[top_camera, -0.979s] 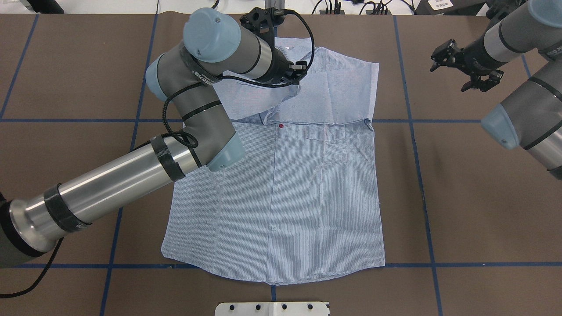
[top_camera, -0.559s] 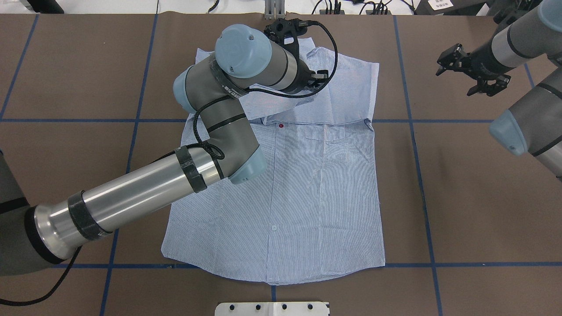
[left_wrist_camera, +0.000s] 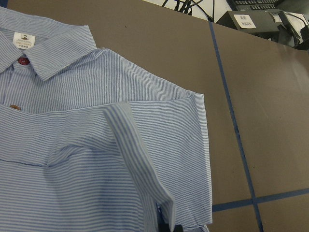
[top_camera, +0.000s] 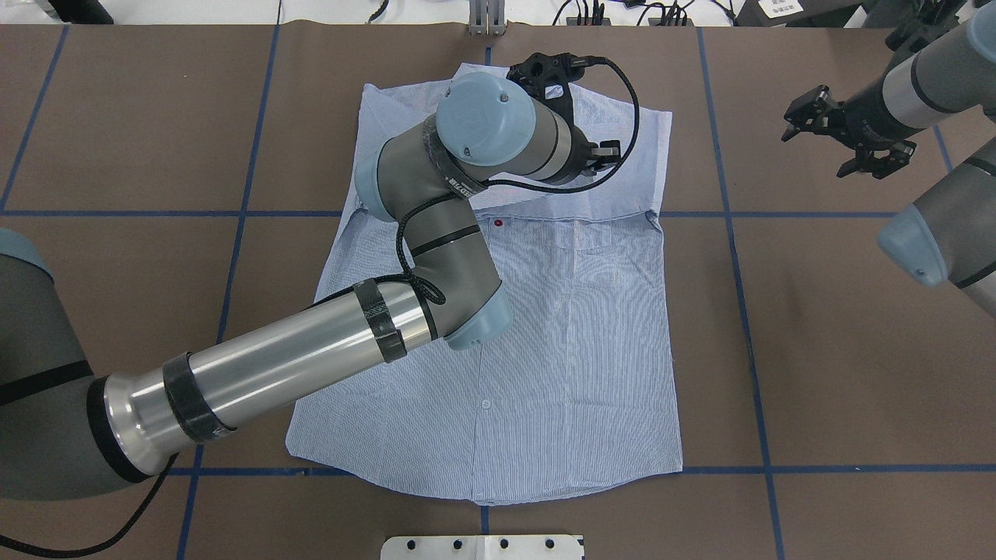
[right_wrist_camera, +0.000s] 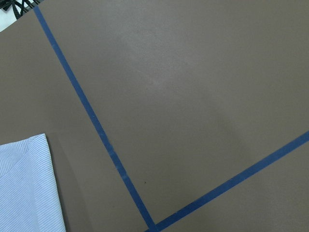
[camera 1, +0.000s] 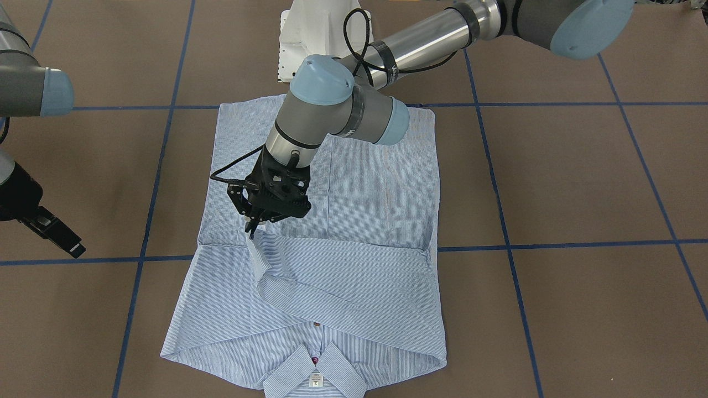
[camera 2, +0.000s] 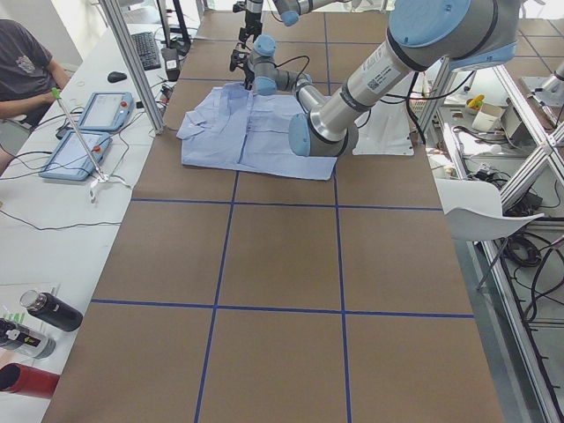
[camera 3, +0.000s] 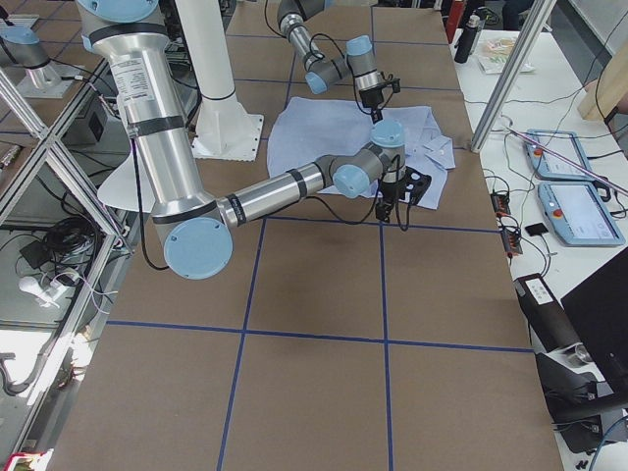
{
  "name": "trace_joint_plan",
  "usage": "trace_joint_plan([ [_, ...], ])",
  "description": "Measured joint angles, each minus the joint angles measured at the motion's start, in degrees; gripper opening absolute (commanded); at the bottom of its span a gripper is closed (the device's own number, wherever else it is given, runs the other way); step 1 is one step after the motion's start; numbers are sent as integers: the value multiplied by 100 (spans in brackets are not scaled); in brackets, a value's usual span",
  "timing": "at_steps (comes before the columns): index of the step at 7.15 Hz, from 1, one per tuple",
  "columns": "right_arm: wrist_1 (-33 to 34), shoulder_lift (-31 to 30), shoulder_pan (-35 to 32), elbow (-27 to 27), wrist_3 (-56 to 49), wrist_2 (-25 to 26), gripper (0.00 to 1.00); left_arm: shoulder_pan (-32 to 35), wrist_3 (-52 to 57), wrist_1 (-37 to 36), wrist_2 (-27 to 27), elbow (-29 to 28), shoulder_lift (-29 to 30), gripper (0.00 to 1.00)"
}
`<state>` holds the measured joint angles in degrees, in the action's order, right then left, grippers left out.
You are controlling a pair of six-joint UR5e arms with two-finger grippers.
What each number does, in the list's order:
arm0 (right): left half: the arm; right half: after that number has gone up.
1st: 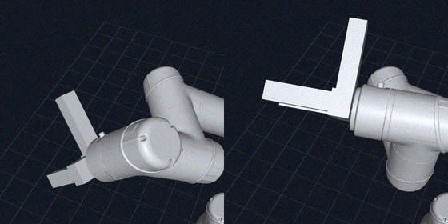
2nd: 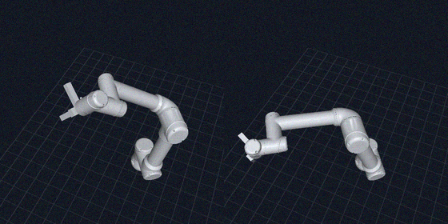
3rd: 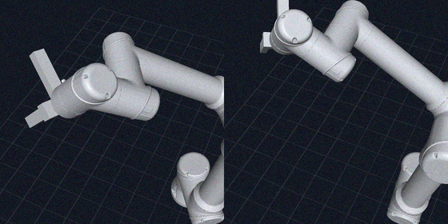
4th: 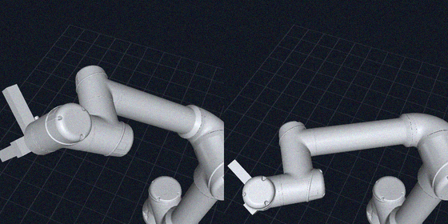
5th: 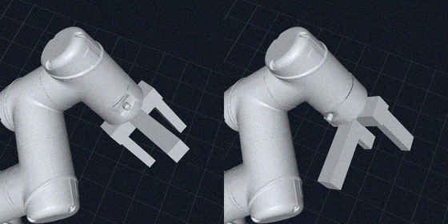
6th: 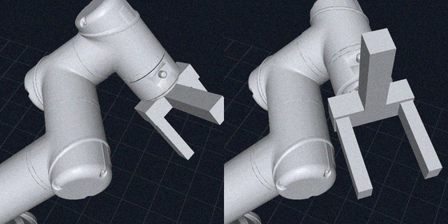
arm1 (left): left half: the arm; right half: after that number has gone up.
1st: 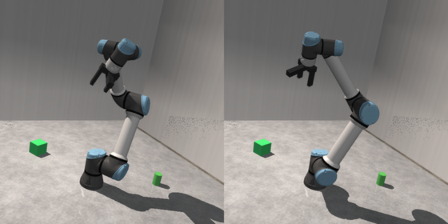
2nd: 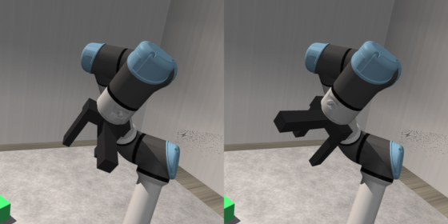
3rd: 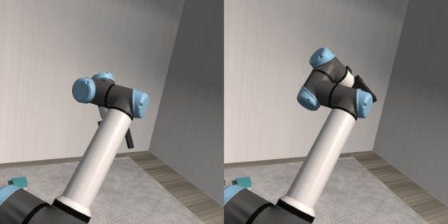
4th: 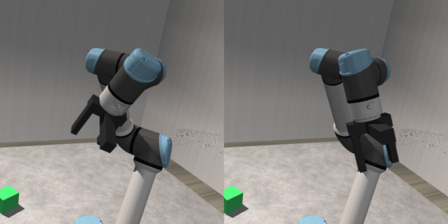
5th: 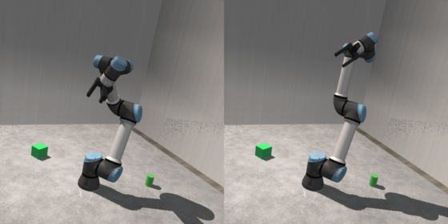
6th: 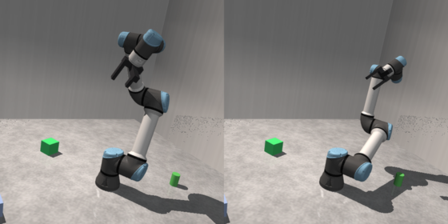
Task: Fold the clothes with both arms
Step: 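Release the sleeve with the left gripper while the right gripper moves to the hem corner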
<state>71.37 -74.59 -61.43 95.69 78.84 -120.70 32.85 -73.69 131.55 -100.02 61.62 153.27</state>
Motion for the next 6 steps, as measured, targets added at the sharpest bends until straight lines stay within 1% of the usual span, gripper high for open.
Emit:
trace_joint_plan([
  [1,0,-5,1,15,0,2,100,-41,1,-3,63,-24,16,83],
  [3,0,-21,5,78,2,3,100,-91,8,-4,245,-63,45,92],
  [4,2,-61,5,169,16,5,100,-87,-3,-13,266,-9,50,92],
  [5,13,-192,26,399,51,16,100,-70,-36,-137,255,200,28,91],
  [6,26,-455,139,808,132,34,100,-39,-68,-549,171,757,-147,91],
])
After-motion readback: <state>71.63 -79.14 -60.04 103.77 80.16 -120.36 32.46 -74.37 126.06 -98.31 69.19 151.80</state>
